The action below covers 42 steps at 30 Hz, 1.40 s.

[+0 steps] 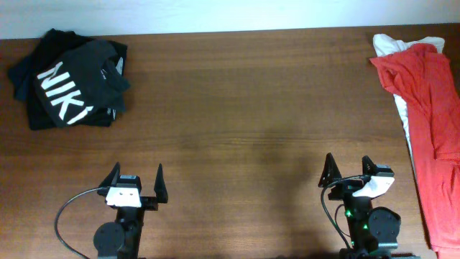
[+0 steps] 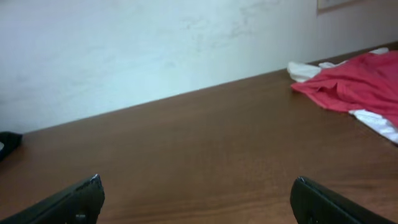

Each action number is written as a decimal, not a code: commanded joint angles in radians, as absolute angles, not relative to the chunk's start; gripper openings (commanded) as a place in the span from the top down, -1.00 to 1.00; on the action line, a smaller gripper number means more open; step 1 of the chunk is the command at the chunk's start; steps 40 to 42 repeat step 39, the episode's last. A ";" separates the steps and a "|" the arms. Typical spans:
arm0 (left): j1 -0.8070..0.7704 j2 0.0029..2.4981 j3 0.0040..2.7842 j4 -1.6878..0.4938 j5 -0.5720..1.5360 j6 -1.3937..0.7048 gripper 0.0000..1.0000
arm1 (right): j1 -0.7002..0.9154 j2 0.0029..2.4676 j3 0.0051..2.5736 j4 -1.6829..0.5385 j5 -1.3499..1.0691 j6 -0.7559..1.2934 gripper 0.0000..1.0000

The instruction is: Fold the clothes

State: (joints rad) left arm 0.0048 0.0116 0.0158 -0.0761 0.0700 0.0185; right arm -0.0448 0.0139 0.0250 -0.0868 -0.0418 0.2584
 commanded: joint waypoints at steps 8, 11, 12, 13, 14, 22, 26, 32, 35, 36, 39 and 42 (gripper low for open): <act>0.000 0.006 0.009 -0.076 0.066 0.012 -0.98 | -0.055 0.003 0.006 -0.078 0.012 0.254 -0.97; 0.000 0.006 0.009 -0.076 0.066 0.012 -0.98 | -0.054 0.003 0.006 -0.078 0.012 0.254 -0.97; 0.000 0.006 0.009 -0.076 0.066 0.012 -0.98 | -0.054 0.003 0.006 -0.078 0.012 0.254 -0.97; 0.000 0.006 0.009 -0.076 0.066 0.012 -0.98 | -0.054 0.003 0.006 -0.078 0.012 0.254 -0.97; 0.000 0.006 0.009 -0.076 0.066 0.012 -0.98 | -0.054 0.003 0.006 -0.078 0.012 0.254 -0.97; 0.000 0.006 0.009 -0.076 0.066 0.012 -0.98 | -0.054 0.003 0.006 -0.078 0.012 0.254 -0.97; 0.000 0.006 0.009 -0.076 0.066 0.012 -0.99 | -0.054 0.003 0.006 -0.078 0.012 0.254 -0.97; 0.000 0.006 0.008 -0.076 0.066 0.012 -0.98 | -0.054 0.003 0.006 -0.078 0.012 0.254 -0.97; 0.000 0.006 0.009 -0.076 0.066 0.012 -0.98 | -0.054 0.003 0.006 -0.078 0.012 0.254 -0.97; 0.000 0.006 0.009 -0.076 0.066 0.012 -0.98 | -0.054 0.003 0.006 -0.078 0.012 0.254 -0.97; 0.000 0.006 0.009 -0.076 0.066 0.012 -0.98 | -0.054 0.003 0.006 -0.078 0.012 0.254 -0.97; 0.000 0.006 0.009 -0.076 0.066 0.012 -0.98 | -0.054 0.003 0.006 -0.078 0.012 0.254 -0.97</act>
